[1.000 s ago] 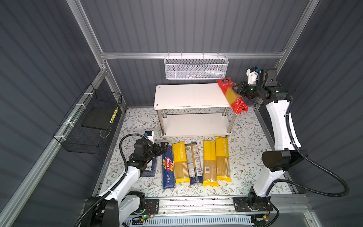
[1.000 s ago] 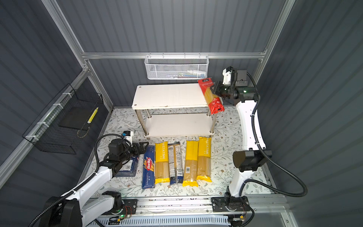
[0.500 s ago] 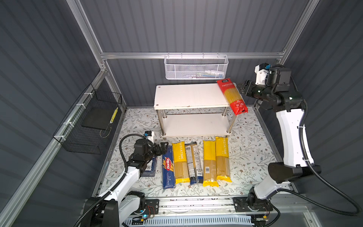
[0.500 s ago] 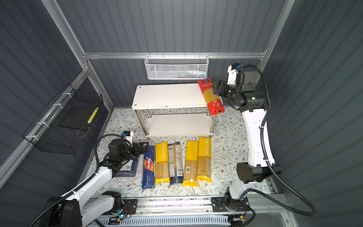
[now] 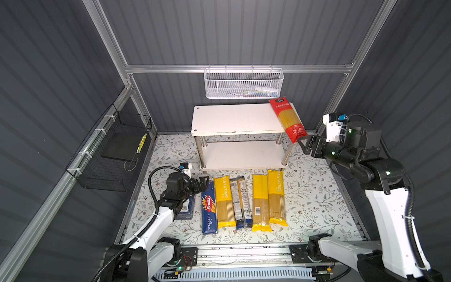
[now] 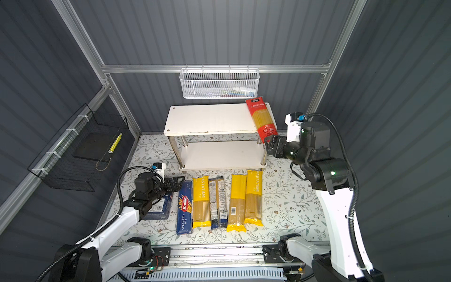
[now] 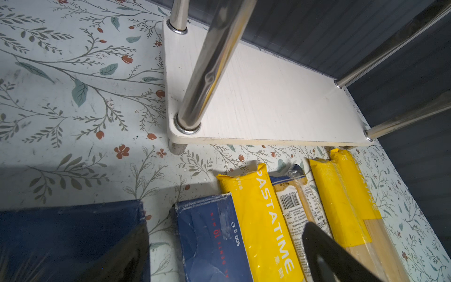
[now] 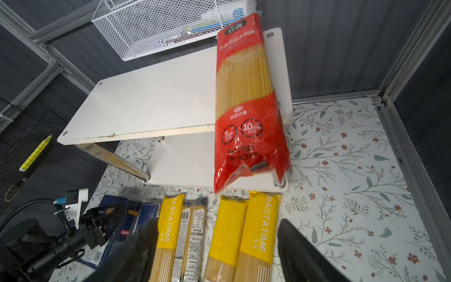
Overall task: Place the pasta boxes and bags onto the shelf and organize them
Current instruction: 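Open the right gripper and draw it back down from the shelf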
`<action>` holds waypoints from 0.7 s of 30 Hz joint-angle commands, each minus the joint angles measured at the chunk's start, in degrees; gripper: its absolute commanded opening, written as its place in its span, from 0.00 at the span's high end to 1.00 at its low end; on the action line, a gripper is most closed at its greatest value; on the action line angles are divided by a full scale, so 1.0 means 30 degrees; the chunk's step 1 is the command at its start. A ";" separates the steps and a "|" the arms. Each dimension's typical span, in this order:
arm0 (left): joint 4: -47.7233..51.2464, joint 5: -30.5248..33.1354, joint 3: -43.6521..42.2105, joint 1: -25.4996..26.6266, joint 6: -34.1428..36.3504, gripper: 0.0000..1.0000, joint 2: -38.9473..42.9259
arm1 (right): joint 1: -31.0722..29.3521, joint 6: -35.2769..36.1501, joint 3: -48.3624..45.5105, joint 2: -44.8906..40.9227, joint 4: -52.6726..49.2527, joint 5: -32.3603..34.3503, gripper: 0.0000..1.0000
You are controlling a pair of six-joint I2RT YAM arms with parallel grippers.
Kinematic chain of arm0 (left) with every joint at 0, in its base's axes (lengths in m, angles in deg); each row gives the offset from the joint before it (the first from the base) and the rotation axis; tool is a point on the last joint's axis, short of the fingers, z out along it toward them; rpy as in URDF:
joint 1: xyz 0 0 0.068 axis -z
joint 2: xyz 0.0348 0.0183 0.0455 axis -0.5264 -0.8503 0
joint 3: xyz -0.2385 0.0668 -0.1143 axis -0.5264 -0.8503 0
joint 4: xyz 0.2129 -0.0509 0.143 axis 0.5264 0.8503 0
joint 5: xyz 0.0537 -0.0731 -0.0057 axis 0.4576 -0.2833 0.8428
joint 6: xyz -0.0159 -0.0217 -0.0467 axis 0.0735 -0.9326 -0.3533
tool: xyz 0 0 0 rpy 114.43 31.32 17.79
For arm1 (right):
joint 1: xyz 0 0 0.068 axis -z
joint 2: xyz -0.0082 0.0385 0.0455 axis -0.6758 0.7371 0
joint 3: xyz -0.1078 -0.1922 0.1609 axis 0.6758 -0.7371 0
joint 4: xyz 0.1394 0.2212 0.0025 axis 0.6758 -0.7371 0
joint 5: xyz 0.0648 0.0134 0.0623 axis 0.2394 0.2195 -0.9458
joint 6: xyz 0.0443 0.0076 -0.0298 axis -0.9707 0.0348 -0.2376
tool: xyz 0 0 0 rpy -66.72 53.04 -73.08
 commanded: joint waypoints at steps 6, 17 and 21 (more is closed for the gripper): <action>-0.0093 0.0036 -0.0036 0.0112 0.0434 0.01 0.0027 | -0.0249 -0.0150 -0.1868 -0.0370 0.0429 -0.1969 0.21; 0.0024 0.0172 -0.0054 0.0112 0.0496 0.01 0.0202 | -0.1012 0.0139 -0.1975 0.0755 0.1153 -0.2121 0.21; 0.0108 0.0157 -0.0039 0.0112 0.0496 0.01 0.0348 | -0.1115 0.0289 -0.1780 0.1183 0.1274 -0.2056 0.20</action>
